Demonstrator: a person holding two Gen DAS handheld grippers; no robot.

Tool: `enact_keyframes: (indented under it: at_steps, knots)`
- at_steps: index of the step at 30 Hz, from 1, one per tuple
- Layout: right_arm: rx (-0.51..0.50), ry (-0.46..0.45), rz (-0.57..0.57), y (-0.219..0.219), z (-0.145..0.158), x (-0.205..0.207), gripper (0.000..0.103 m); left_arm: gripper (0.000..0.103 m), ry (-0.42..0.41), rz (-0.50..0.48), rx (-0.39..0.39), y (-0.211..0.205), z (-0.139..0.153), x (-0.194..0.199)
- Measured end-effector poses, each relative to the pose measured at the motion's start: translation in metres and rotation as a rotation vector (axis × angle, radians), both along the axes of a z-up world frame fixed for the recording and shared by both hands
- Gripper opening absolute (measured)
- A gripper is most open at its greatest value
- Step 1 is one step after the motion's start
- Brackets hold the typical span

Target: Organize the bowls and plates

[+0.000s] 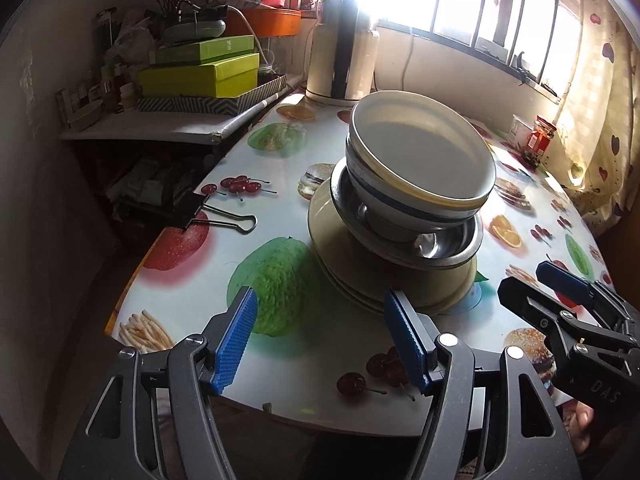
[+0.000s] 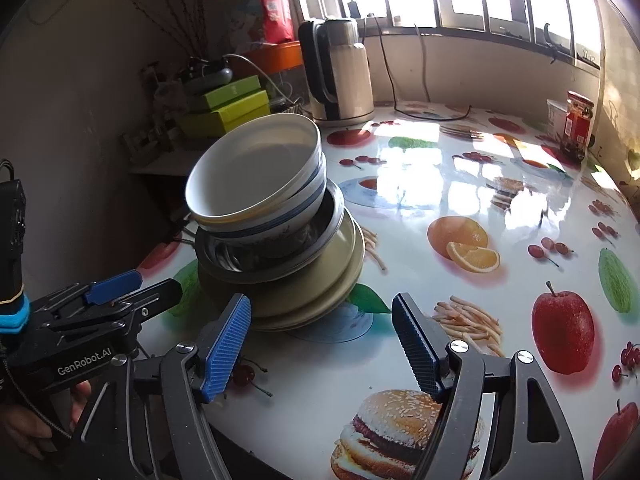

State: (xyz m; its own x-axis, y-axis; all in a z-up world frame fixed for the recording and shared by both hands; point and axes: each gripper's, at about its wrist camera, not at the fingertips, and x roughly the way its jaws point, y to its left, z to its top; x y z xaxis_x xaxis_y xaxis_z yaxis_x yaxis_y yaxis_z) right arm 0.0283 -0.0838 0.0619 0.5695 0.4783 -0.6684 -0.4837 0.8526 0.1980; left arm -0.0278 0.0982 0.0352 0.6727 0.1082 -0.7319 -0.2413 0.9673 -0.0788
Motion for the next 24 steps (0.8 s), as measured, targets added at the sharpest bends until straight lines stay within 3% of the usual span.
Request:
enact_keyframes:
  at_steps: [15,24]
  knots:
    - [-0.058,-0.022,-0.052,0.0,-0.008,-0.016,0.086,0.066,-0.003,0.022,0.036,-0.008,-0.003,-0.007]
    - [-0.062,-0.022,-0.062,0.002,-0.008,-0.019,0.086,0.066,0.003,0.049,0.056,-0.01,-0.004,-0.009]
